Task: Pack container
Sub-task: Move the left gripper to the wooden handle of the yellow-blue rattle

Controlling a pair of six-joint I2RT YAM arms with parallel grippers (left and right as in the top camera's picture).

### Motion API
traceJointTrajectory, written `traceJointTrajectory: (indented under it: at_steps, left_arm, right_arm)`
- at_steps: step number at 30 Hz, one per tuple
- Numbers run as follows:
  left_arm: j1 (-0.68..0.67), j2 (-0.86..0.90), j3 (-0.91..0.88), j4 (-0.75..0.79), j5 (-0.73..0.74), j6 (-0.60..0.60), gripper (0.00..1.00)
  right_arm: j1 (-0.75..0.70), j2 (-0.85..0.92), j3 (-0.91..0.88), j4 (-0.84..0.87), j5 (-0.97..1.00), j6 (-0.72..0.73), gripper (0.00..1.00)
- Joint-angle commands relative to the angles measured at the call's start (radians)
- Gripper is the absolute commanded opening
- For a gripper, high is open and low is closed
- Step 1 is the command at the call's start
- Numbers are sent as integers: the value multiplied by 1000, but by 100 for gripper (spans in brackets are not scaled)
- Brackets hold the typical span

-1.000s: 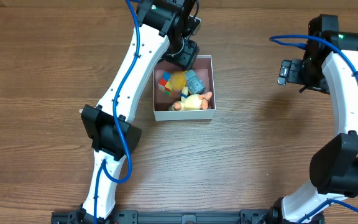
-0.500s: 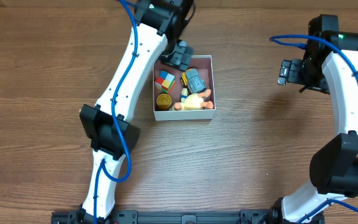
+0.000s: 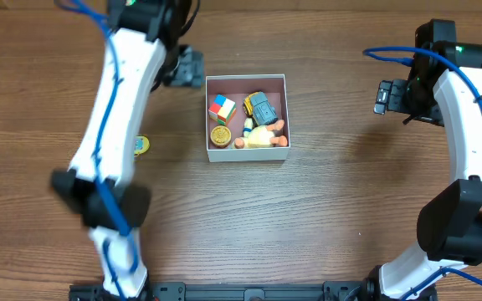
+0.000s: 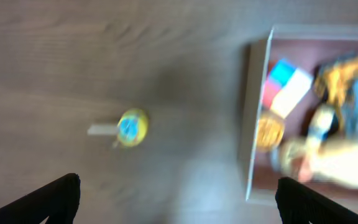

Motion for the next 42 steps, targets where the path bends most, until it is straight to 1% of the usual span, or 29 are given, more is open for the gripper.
traceJointTrajectory:
  at_steps: [1,3,5,7,8,11,13,15,16,17,18,19,20,22,23,24,25,27,29,31,34,36,38,42]
  left_arm:
    - [29,-218,-306,19,-108,-93,100]
    - [71,-308,-461,80,-58,-93,100]
    - [119,-364,-558,127,14,-111,100]
    - [172,-401,-631,168,108,-179,100]
    - [203,-413,-664,189,175,-232,100]
    - [266,-411,-697,208,325,-319,100]
    - [296,-405,-714,235,416,-320,100]
    - [315,-398,-728,269,430,-325,100]
    - [323,-393,-731,275,409,-368,100]
    - [330,-386,-735,270,369,-470,100]
    - [341,-378,-739,238,315,-644,100]
    - [350,-372,-744,203,293,-789,100]
    - [364,-364,-755,155,287,-979,100]
    - [378,-359,-787,148,293,-1191,100]
    - [380,-359,-800,156,291,-1246,100]
    - [381,-359,-822,179,273,-1325,100]
    - [382,-359,-839,203,248,-1366,100]
    - [385,-358,-877,264,184,-1395,100]
    - [392,-354,-916,335,121,-1392,100]
    - [413,-336,-932,405,90,-1329,100]
    - [451,-296,-928,472,126,-1239,100]
    - [476,-259,-928,541,153,-1136,100]
    - [486,-236,-928,549,156,-1129,100]
    - [488,-182,-929,558,168,-1159,100]
  right_arm:
    - [-2,-10,4,4,14,0,100]
    - [-2,-10,4,4,14,0,100]
    - [-2,-10,4,4,14,0,100]
    - [-2,-10,4,4,14,0,100]
    - [-2,-10,4,4,15,0,100]
    - [-2,-10,4,4,14,0,100]
    - [-2,-10,4,4,15,0,100]
    - [-2,-10,4,4,14,0,100]
    - [-2,-10,4,4,14,0,100]
    - [-2,-10,4,4,14,0,100]
    - [-2,-10,4,4,14,0,100]
    - [-2,-10,4,4,14,0,100]
    - [-2,-10,4,4,14,0,100]
    - [-2,-10,4,4,14,0,100]
    - [-2,-10,4,4,14,0,100]
    - [-2,-10,4,4,14,0,100]
    - [-2,-10,4,4,14,0,100]
    - [-2,-10,4,4,15,0,100]
    - [-2,-10,4,4,14,0,100]
    - [-2,-10,4,4,14,0,100]
    - [-2,-10,4,4,15,0,100]
    - [-2,-10,4,4,15,0,100]
    - [-2,-10,4,4,14,0,100]
    - [-2,-10,4,4,14,0,100]
